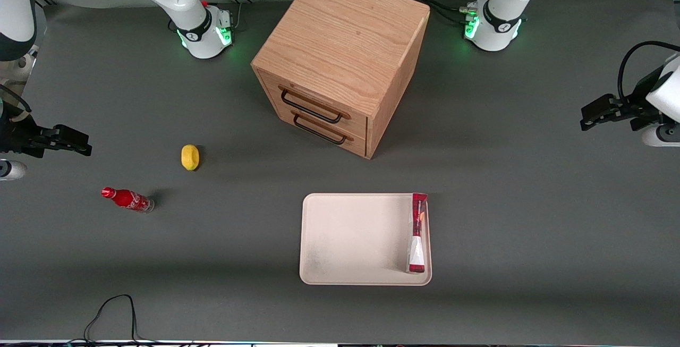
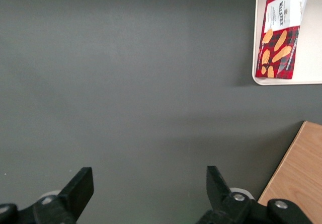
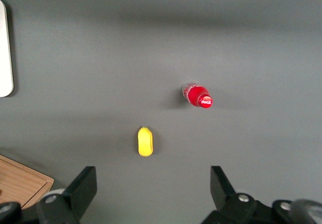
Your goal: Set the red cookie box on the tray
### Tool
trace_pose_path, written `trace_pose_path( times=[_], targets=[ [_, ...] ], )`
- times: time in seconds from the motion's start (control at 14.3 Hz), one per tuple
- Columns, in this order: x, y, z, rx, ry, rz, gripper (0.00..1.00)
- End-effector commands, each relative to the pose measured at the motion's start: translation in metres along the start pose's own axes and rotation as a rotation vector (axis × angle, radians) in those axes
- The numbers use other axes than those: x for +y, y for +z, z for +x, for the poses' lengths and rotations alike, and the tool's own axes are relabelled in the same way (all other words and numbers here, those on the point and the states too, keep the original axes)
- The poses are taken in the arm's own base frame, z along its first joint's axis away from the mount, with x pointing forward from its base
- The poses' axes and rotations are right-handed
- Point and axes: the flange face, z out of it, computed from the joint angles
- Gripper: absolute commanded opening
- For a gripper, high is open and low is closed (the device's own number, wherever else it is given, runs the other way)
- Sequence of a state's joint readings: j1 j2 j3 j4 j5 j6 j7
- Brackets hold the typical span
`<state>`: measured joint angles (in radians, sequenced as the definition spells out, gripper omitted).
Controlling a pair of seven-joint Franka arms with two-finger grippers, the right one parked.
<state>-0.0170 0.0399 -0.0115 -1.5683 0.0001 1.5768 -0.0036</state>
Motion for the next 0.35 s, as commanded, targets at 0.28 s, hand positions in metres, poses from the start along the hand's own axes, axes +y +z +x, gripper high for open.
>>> trace_pose_path(
  times=[0.28],
  targets=[
    [0.0026,-0.0058,-0.0074,-0.027,0.028,-0.010,1.00]
  ],
)
